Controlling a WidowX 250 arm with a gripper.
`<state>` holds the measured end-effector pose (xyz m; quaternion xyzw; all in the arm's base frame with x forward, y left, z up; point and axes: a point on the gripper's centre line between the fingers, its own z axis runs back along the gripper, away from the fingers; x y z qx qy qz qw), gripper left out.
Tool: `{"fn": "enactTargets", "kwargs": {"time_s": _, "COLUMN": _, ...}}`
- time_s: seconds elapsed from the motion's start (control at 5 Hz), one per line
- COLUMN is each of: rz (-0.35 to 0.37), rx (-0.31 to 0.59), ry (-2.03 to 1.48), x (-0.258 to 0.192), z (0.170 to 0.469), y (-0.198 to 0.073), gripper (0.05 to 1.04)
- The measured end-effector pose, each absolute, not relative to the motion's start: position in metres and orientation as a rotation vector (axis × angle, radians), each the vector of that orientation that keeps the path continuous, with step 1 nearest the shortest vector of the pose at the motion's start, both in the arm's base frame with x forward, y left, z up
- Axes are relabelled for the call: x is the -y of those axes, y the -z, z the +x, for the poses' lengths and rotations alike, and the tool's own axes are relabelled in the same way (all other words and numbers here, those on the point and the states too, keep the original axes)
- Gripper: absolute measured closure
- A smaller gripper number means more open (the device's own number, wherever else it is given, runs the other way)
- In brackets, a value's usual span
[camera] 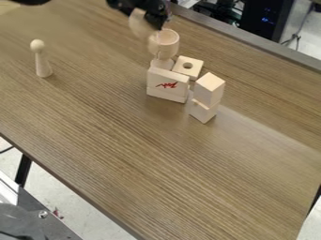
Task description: Put the ball in the cup
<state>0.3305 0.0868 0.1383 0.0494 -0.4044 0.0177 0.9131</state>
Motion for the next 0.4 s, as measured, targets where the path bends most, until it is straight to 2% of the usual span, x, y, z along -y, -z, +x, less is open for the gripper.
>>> {"fn": "enactTargets", "kwargs": {"time_s": 0.4, "rz": 0.078, "rx": 0.841, "ry": -0.002, "x": -0.086, "z": 0.347, "y": -0.122, "gripper": 0.329}}
